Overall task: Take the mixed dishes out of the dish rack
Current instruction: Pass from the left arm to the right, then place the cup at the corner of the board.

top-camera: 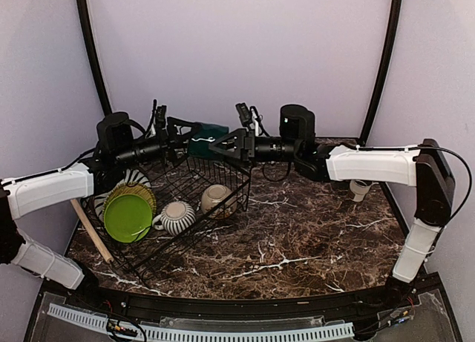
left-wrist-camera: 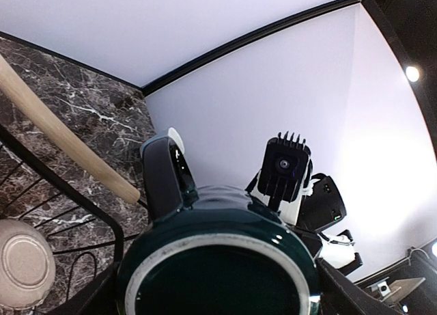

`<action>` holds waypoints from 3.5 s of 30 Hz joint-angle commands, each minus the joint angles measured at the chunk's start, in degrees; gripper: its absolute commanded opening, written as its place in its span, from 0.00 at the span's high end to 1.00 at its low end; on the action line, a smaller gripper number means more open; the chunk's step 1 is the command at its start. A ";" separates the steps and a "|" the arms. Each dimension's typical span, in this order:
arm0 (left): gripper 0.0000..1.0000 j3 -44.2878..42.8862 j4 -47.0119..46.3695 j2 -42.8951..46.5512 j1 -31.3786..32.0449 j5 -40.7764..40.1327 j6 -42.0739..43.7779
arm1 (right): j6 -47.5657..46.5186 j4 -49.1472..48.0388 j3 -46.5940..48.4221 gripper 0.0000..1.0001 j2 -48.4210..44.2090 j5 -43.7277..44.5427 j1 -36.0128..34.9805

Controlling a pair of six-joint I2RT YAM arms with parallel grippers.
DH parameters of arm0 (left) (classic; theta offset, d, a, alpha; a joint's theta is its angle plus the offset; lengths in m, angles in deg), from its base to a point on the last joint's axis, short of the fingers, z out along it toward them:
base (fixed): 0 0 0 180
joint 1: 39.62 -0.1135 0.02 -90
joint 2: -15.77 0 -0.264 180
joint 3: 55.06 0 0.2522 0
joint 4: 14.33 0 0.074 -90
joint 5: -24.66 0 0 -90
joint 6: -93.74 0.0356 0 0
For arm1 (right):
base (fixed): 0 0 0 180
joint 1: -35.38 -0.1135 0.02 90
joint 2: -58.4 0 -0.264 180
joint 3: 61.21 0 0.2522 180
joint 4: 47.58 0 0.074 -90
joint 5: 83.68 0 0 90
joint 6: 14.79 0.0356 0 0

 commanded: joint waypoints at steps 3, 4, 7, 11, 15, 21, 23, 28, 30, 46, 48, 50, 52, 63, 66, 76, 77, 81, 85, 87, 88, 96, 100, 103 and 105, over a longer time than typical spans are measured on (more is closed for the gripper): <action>0.99 2.57 -18.97 -0.22 -0.16 5.35 -7.96 | 1.31 -10.19 1.77 0.47 0.26 -2.10 -1.08; 0.99 2.81 -19.44 -0.54 -0.16 5.49 -8.28 | 1.52 -10.84 1.62 0.50 0.30 -2.28 -1.12; 0.99 3.20 -21.05 -1.05 -0.16 6.30 -8.64 | 1.81 -12.75 0.91 0.59 0.09 -2.83 -1.35; 0.99 3.59 -22.58 -2.08 -0.16 7.19 -8.95 | 2.28 -16.45 -1.20 0.73 -1.31 -2.67 -1.51; 0.99 4.33 -24.65 -3.03 -0.16 7.63 -10.00 | 1.60 -17.16 -1.14 0.87 -2.18 -3.28 -1.54; 0.88 4.64 -25.46 -3.69 -0.16 7.66 -9.98 | 0.50 -16.23 -0.84 1.00 -3.85 -3.41 -1.39; 0.55 5.01 -25.60 -3.28 -0.16 7.58 -9.31 | -0.29 -15.57 -1.22 1.00 -4.91 -3.01 -1.36; 0.03 4.12 -20.80 -1.95 -0.16 8.06 -5.49 | -3.93 -12.39 -4.05 1.00 -9.70 -1.31 -0.65; 0.01 3.64 -17.52 -1.18 -0.16 7.82 -2.93 | -6.15 -9.01 -5.54 1.00 -12.02 0.07 -0.06; 0.01 -4.68 20.02 6.30 -0.16 -6.76 25.35 | -14.86 65.40 -1.64 1.00 -28.32 51.31 9.12; 0.01 -5.31 21.49 6.03 -0.16 -7.14 26.56 | -10.83 73.65 -1.36 1.00 -27.42 51.54 12.68; 0.01 -4.90 20.68 5.61 -0.16 -7.39 26.79 | -7.06 80.26 -1.39 1.00 -26.86 51.80 14.59; 0.01 -4.97 20.97 4.61 -0.16 -7.60 26.86 | -2.62 83.45 -1.71 1.00 -26.58 51.31 15.10; 0.01 -3.31 18.92 3.82 -0.18 -5.85 25.88 | 7.60 84.28 -10.87 1.00 -28.58 50.41 24.28; 0.01 -3.32 20.80 4.88 -0.17 -6.64 26.46 | 7.81 82.25 -13.02 1.00 -29.03 49.12 28.42; 0.01 -2.04 23.72 9.04 -0.16 -8.80 27.66 | 5.81 71.31 -18.19 1.00 -26.04 39.55 43.84; 0.01 -2.06 24.08 9.25 -0.16 -9.10 27.67 | 5.30 70.26 -18.44 1.00 -25.01 38.70 44.64; 0.01 -1.84 24.99 10.39 -0.18 -9.52 27.89 | 5.03 67.14 -17.96 1.00 -21.00 34.15 46.68; 0.01 -1.97 26.77 11.02 -0.16 -10.12 27.83 | 7.10 65.23 -18.08 1.00 -17.40 34.64 46.98; 0.01 -2.00 26.88 11.31 -0.16 -10.03 27.77 | 7.81 63.75 -18.69 1.00 -16.20 34.56 48.94; 0.01 -2.04 27.18 11.35 -0.16 -10.02 27.77 | 8.28 63.69 -18.70 1.00 -15.68 34.59 49.32; 0.01 -1.41 26.98 11.45 -0.16 -9.90 26.99 | 9.68 62.67 -19.50 1.00 -14.26 37.83 49.68; 0.01 -1.35 26.36 10.78 -0.16 -9.37 26.45 | 8.90 61.97 -19.22 0.94 -13.87 37.07 49.70; 0.01 -1.34 26.43 10.41 -0.16 -9.12 26.40 | 8.74 62.08 -19.28 0.85 -14.57 36.56 49.68; 0.01 -1.45 27.10 10.06 -0.17 -9.18 26.42 | 8.45 62.18 -19.20 0.78 -15.53 36.17 49.65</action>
